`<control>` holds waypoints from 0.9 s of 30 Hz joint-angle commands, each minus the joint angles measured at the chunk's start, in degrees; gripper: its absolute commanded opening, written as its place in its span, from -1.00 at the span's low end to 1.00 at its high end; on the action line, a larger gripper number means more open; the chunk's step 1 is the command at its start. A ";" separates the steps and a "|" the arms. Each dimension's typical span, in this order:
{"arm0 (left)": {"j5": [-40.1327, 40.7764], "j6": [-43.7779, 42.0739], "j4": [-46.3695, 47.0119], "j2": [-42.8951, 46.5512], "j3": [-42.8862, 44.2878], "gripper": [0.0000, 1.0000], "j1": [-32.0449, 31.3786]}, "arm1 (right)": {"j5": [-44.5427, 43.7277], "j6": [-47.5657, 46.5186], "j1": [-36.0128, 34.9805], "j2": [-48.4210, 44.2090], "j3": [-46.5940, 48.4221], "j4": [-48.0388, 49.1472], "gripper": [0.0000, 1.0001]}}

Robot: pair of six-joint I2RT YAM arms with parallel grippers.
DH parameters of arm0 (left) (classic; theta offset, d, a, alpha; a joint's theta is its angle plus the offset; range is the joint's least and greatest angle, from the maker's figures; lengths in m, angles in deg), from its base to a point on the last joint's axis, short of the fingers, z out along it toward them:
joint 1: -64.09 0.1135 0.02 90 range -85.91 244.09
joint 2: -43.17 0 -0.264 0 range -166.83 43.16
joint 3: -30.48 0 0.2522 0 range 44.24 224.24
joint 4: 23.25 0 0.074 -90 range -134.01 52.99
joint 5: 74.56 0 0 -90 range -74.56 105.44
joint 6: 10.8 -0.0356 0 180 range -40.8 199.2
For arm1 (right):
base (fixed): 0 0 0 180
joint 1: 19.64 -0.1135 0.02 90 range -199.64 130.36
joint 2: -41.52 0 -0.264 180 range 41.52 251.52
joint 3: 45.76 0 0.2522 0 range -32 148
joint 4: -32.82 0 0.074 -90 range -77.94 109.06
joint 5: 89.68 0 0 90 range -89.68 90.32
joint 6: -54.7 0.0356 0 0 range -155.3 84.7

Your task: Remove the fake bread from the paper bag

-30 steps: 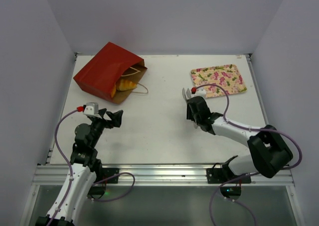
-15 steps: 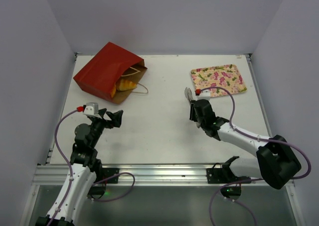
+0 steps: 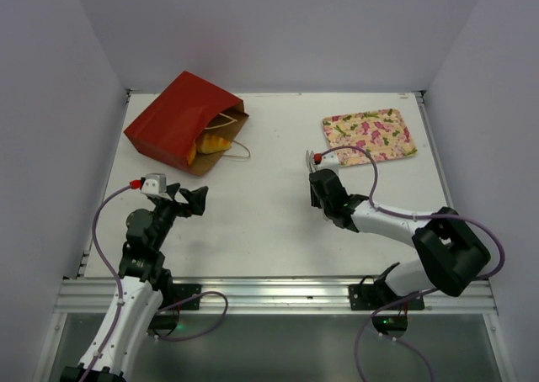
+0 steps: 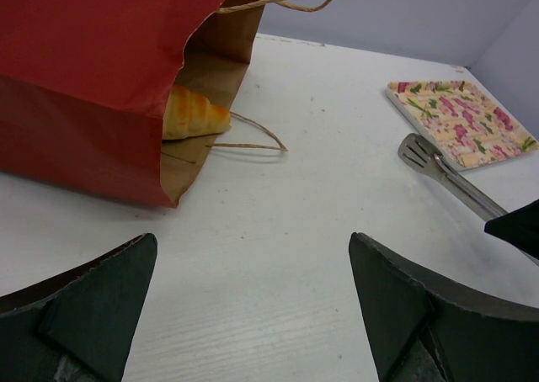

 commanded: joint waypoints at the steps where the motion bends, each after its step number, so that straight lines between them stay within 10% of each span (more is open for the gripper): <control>1: -0.96 -0.01 2.20 0.32 -0.10 1.00 -0.14 | -5.20 0.36 -2.41 2.36 4.15 -0.30 -0.24; 27: -1.31 -0.01 2.46 -0.39 -0.01 1.00 -0.14 | -2.48 7.30 -3.38 11.16 6.09 -2.85 0.01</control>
